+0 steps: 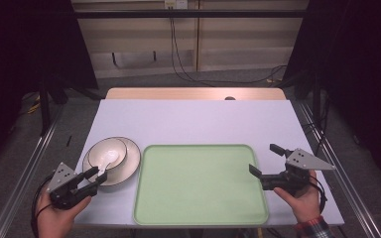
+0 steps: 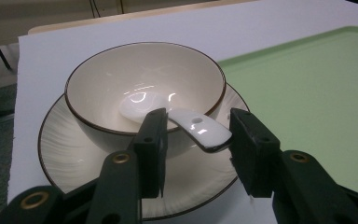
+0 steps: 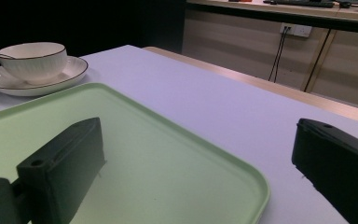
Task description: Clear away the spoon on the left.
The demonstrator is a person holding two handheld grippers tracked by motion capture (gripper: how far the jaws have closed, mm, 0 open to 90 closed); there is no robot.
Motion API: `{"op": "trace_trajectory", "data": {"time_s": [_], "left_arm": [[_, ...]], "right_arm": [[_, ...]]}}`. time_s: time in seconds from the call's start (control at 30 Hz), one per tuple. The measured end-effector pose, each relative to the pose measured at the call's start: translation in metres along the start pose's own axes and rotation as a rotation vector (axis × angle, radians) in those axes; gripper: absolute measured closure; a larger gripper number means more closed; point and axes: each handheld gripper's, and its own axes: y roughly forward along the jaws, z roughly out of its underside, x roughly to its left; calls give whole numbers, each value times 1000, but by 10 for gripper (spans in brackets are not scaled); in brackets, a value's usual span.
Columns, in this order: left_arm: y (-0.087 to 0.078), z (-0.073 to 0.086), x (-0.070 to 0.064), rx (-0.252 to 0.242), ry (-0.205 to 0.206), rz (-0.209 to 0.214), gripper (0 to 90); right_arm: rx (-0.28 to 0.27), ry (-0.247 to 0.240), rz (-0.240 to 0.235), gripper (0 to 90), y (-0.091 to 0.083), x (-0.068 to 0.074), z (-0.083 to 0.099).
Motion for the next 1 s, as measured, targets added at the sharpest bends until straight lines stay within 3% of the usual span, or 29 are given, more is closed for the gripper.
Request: {"op": "trace_trajectory", "data": {"time_s": [0.4, 0.57, 0.87, 1.0], "left_arm": [[-1, -3, 0, -2, -2, -2, 677], [-2, -4, 0, -33, -32, -18, 711], [-2, -6, 0, -48, -42, -1, 819], [-1, -7, 0, -57, -43, -15, 846]], "right_arm": [[0, -2, 1, 21, -1, 0, 1], [5, -6, 3, 21, -1, 0, 1], [6, -2, 6, 21, -2, 0, 1], [5, -1, 6, 21, -3, 1, 1]]}}
